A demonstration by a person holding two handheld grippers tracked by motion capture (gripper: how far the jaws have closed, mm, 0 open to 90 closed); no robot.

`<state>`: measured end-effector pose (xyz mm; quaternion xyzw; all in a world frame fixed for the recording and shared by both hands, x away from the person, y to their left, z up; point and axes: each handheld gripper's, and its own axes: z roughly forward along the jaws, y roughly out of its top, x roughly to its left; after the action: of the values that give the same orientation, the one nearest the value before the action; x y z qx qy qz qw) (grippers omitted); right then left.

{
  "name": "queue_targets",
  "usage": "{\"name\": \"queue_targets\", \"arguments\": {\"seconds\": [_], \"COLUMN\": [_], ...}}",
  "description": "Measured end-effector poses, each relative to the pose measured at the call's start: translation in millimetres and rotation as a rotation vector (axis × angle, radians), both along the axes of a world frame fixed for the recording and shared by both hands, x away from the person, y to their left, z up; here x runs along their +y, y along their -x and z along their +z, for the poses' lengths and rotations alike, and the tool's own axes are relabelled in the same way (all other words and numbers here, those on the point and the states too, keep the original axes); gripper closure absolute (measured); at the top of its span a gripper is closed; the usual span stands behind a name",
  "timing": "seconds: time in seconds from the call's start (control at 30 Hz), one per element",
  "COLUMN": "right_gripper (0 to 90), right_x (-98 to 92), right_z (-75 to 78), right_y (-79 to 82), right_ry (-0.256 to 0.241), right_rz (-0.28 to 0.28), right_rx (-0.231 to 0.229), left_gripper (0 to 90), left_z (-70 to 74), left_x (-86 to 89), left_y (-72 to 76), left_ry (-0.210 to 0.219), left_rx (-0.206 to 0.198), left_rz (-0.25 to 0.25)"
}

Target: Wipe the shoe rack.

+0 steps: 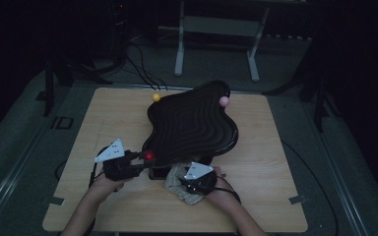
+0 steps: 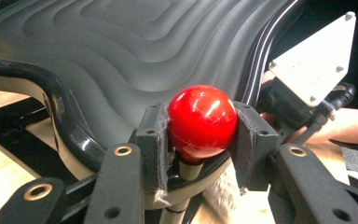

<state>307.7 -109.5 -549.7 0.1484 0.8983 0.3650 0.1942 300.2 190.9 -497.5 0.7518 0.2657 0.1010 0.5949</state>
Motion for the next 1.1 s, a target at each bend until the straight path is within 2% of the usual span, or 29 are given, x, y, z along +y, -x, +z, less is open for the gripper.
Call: {"name": "queue_targets", "arguments": {"seconds": [0.03, 0.07, 0.13, 0.23, 0.3, 0.47, 0.53, 0.57, 0.63, 0.7, 0.73, 0.8, 0.83, 0.9, 0.93, 0.97, 1.0, 1.03, 1.1], "right_gripper": [53.0, 53.0, 53.1, 52.9, 52.1, 52.9, 53.5, 53.5, 55.8, 56.2, 60.6, 62.1, 67.1, 69.6, 69.6, 69.9, 69.9, 70.6, 70.8], "right_x": [0.0, -9.4, -16.2, -18.5, -11.8, 16.2, 30.0, 30.0, 48.2, 53.2, 60.3, 61.5, 58.4, 48.0, 48.0, 33.3, 33.3, 16.2, -0.9], "right_z": [0.0, 0.3, 0.4, 0.3, 1.7, 1.1, 0.3, 0.3, -1.1, -1.3, -2.3, -2.4, -2.8, -1.8, -1.8, -1.4, -1.4, -0.7, 0.7], "right_y": [0.0, -1.5, -2.2, -1.8, -0.5, 2.6, 4.6, 4.6, 7.7, 8.8, 11.2, 12.7, 14.6, 13.7, 13.7, 11.1, 11.1, 8.3, 4.4], "right_ry": [0.0, -0.007, -0.016, -0.025, 0.01, 0.033, 0.034, 0.034, 0.031, 0.031, 0.028, 0.032, 0.012, -0.011, -0.011, -0.032, -0.032, -0.046, -0.068], "right_rz": [0.0, -0.012, -0.025, -0.036, -0.044, 0.014, 0.028, 0.028, 0.04, 0.043, 0.046, 0.043, 0.038, 0.027, 0.027, 0.01, 0.01, -0.009, -0.038], "right_rx": [0.0, 0.011, 0.022, 0.026, 0.012, -0.02, -0.03, -0.03, -0.045, -0.049, -0.067, -0.076, -0.076, -0.045, -0.045, -0.024, -0.024, -0.002, 0.034], "left_gripper": [59.7, 59.7, 59.7, 59.7, 59.7, 59.7, 59.7, 59.7, 59.7, 59.7, 59.7, 59.7, 59.7, 59.7, 59.7, 59.7, 59.7, 59.7, 59.7], "left_z": [0.0, 0.4, -0.1, -0.1, -0.6, -1.0, -0.8, -0.8, -1.0, -0.8, -0.7, -0.9, -0.7, -0.7, -0.7, -0.9, -0.8, -1.7, -2.3], "left_x": [0.0, 0.1, 0.0, 0.1, 0.0, 0.0, -0.1, -0.1, 0.1, 0.1, 0.1, 0.3, 0.3, 0.3, 0.3, 0.5, 0.5, 0.8, 1.1], "left_y": [0.0, 0.1, -0.1, -0.4, -0.7, -1.0, -1.0, -0.8, -0.8, -0.7, -0.6, -0.4, -0.4, 0.0, 0.0, -0.3, -0.4, -0.8, -1.2], "left_ry": [0.0, -0.004, 0.0, 0.001, 0.006, 0.01, 0.009, 0.009, 0.01, 0.008, 0.007, 0.008, 0.007, 0.007, 0.007, 0.008, 0.009, 0.018, 0.026], "left_rx": [0.0, 0.0, 0.0, 0.001, 0.002, 0.005, 0.005, 0.005, 0.004, 0.004, 0.004, 0.005, 0.004, 0.005, 0.005, 0.006, 0.006, 0.01, 0.015], "left_rz": [-0.001, -0.001, -0.002, -0.005, -0.006, -0.006, -0.006, -0.005, -0.005, -0.005, -0.004, -0.003, -0.003, -0.001, -0.001, -0.003, -0.003, -0.005, -0.009]}}
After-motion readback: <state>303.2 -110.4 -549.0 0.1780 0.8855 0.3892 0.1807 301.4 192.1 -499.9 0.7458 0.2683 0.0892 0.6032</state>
